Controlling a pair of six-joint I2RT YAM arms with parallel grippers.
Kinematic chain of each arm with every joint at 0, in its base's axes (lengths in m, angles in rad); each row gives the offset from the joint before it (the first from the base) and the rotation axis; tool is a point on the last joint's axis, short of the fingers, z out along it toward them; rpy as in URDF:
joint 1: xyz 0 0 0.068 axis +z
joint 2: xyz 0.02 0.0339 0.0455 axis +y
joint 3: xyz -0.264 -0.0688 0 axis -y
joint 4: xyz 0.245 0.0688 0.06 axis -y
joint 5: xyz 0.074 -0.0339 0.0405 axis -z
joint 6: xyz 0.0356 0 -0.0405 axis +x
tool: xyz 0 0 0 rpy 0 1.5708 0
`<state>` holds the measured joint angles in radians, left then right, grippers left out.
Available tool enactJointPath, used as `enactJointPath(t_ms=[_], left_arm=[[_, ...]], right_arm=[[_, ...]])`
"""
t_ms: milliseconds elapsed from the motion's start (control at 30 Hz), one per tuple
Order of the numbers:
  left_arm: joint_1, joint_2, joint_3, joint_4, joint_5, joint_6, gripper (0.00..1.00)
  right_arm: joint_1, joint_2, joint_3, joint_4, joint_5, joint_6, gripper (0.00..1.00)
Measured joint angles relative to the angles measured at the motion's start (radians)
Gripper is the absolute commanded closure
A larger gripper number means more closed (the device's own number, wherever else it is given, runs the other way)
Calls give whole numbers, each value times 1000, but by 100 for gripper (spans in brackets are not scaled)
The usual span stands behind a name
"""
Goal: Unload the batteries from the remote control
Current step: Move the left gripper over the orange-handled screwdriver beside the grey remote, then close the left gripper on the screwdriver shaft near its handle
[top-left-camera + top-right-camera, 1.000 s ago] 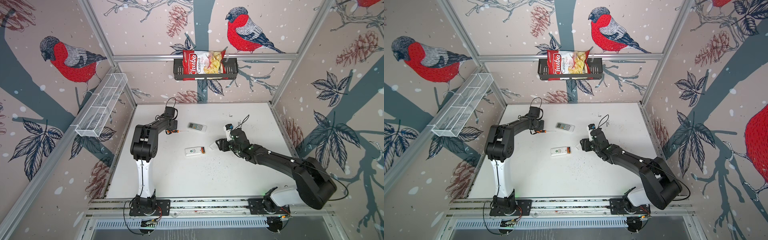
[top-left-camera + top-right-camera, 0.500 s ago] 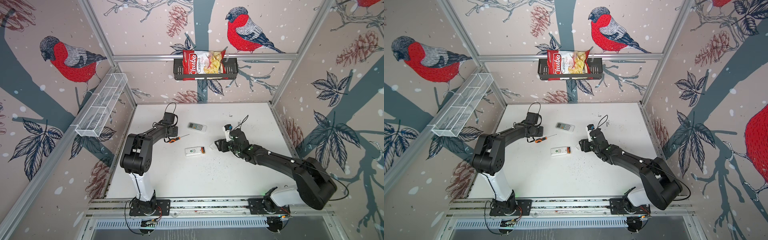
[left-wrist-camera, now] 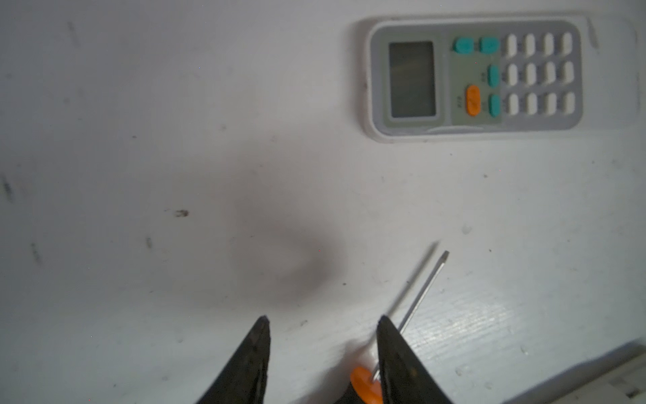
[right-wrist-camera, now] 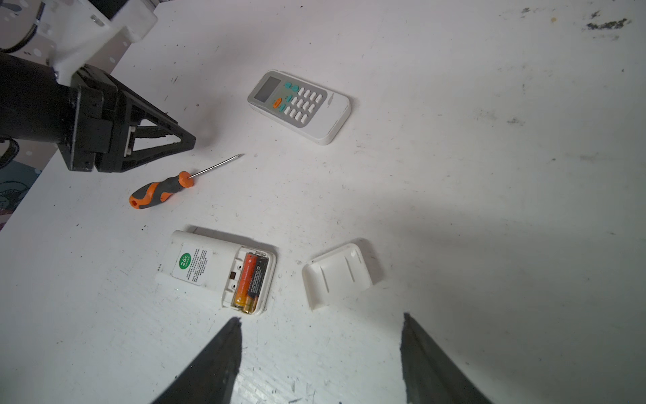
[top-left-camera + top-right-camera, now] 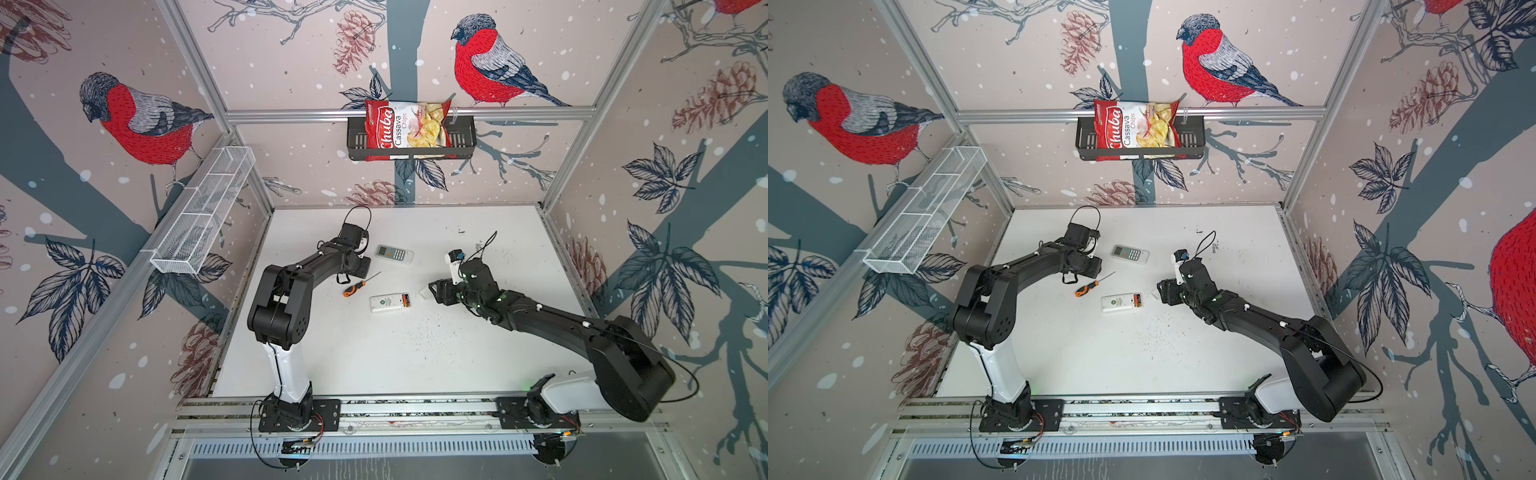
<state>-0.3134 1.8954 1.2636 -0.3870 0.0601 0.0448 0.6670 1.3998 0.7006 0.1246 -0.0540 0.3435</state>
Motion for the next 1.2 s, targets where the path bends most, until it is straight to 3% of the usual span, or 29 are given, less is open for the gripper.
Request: enactJointPath(t_ms=[233, 500, 867, 1200], left_arm=[[-41, 35, 26, -64, 69, 64, 61], [-63, 68, 31, -92, 67, 85, 73], [-63, 97, 69, -95, 13, 56, 99], [-63, 82, 76, -95, 7, -39, 100]], right_arm=[[0, -2, -1, 0, 0, 0, 28], [0, -1, -2, 0, 0, 0, 28], [0, -1, -2, 0, 1, 0, 28], [-1, -10, -18, 3, 5, 0, 27]])
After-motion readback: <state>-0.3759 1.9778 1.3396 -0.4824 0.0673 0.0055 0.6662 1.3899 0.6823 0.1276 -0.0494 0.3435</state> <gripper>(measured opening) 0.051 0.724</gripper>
